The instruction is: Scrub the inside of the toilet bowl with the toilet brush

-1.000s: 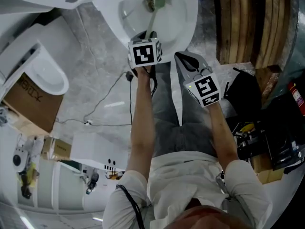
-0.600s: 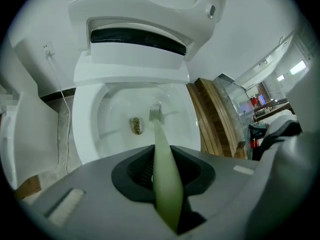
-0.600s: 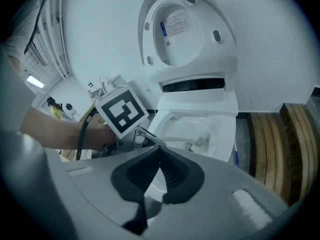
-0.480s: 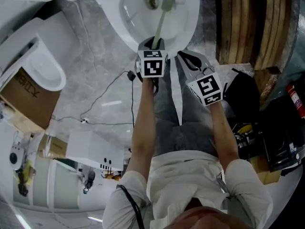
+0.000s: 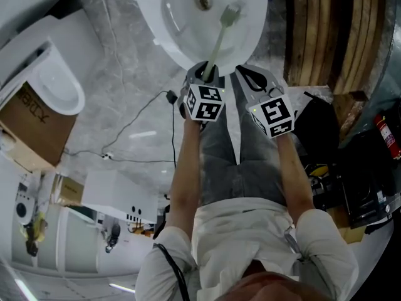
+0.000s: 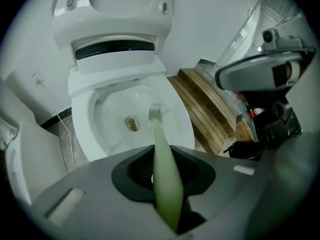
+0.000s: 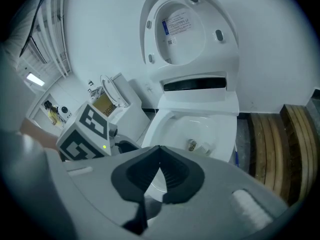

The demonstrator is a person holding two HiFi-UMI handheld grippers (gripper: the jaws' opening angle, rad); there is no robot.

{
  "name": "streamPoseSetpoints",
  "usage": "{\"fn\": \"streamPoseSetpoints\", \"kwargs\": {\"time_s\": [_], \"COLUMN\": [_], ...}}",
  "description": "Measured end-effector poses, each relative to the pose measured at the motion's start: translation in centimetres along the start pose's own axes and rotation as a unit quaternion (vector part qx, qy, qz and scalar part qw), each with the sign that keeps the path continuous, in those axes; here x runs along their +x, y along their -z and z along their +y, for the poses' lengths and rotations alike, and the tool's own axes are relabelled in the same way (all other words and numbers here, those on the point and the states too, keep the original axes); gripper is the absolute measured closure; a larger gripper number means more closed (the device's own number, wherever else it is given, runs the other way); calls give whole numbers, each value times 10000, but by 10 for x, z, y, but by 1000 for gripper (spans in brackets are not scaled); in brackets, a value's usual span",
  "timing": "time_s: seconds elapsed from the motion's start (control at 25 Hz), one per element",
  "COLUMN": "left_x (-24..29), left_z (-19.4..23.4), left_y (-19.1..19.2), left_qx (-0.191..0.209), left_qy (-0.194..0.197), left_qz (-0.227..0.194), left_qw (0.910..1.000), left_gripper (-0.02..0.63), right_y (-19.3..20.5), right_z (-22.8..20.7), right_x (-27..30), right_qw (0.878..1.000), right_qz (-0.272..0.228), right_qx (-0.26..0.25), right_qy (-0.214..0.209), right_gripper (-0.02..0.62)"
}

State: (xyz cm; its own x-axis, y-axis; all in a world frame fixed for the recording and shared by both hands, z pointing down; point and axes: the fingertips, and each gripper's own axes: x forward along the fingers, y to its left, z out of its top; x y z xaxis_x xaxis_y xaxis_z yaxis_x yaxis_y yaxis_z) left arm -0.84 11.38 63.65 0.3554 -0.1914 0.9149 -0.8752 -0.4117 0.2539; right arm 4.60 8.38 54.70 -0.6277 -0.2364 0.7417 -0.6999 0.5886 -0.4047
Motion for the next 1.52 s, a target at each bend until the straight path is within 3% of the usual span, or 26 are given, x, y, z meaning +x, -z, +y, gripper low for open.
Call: {"fn": "streamPoseSetpoints", "kwargs": {"time_s": [0.28,0.72,1.04,1.52], "left_x": [-16,-20,-17,7], "left_z": [-5,6,22,29], "left_y": [34,72,86,73], "left_qx": [511,596,95,-283], "left_qy": [51,-244,-668,-801], "left_qz": [348,970,1307,1437], "left_qw": [9981,9932,9891,9860], "left_gripper": [502,505,506,506], "right_y": [-3,2,4,6], "right_z": [5,10,9,9], "right_x": [5,13,18,24], "right_qw": [9999,9996,9991,9981], "right_qz": [21,184,272,386], "right_qx": [-62,-130,-159,-232], "right_qy": [-84,-189,-273,-418], "right_gripper": [592,592,592,592]}}
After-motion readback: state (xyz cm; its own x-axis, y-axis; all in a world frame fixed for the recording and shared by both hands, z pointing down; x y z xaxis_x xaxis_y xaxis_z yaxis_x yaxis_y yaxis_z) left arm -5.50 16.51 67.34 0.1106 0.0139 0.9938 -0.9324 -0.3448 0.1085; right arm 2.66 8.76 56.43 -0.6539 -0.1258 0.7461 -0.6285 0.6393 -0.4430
